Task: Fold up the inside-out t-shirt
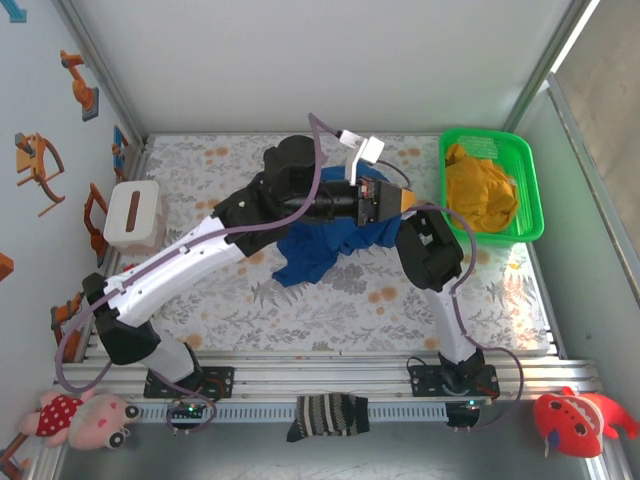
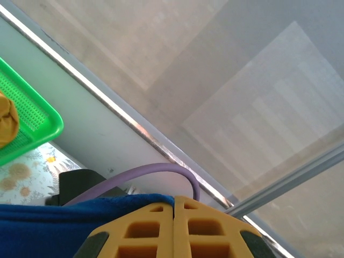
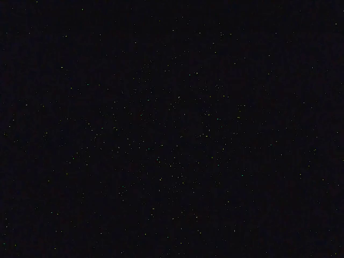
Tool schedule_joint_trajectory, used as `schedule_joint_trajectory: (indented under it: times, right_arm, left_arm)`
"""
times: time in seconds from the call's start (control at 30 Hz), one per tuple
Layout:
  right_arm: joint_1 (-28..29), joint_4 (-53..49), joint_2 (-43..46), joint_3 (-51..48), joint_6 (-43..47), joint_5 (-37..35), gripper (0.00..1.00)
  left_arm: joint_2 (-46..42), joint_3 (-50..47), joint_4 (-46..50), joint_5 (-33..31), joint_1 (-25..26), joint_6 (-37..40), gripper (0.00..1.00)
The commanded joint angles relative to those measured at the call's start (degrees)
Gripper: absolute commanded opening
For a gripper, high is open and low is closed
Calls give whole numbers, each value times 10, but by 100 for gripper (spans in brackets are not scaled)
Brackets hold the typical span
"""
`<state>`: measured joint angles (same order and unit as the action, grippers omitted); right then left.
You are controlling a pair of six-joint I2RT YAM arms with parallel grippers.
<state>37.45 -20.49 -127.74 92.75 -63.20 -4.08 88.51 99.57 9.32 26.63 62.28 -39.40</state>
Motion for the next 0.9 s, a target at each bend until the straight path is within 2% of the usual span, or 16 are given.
schedule_joint_trajectory:
  times: [0.0,0.1,0.2,0.27,0.47,0.53,0.63,0.87]
  right_arm:
    - [-6,-21,-39,-35,7,45,0]
    - [-16,65,-8,-73,16,78,0]
    - [-29,156,31,-110,25,122,0]
    - [-35,187,54,-113,42,158,0]
    - [-36,153,146,-117,121,194,0]
    - [-36,145,182,-129,136,203,0]
    - [-36,129,228,-141,151,212,0]
    - [-35,90,311,-132,165,235,0]
  left_arm:
    - [-34,-28,-63,2,-8,-12,0]
    - [-57,-64,-76,-9,-30,-23,0]
    - [-90,-118,-95,-18,-84,-51,0]
    - [-117,-159,-104,-28,-141,-67,0]
    - [-179,-287,-89,-69,-369,-80,0]
    - [-170,-330,-99,-68,-445,-90,0]
    - [-124,-363,-108,-66,-521,-91,0]
    - [23,-370,-134,-63,-600,-112,0]
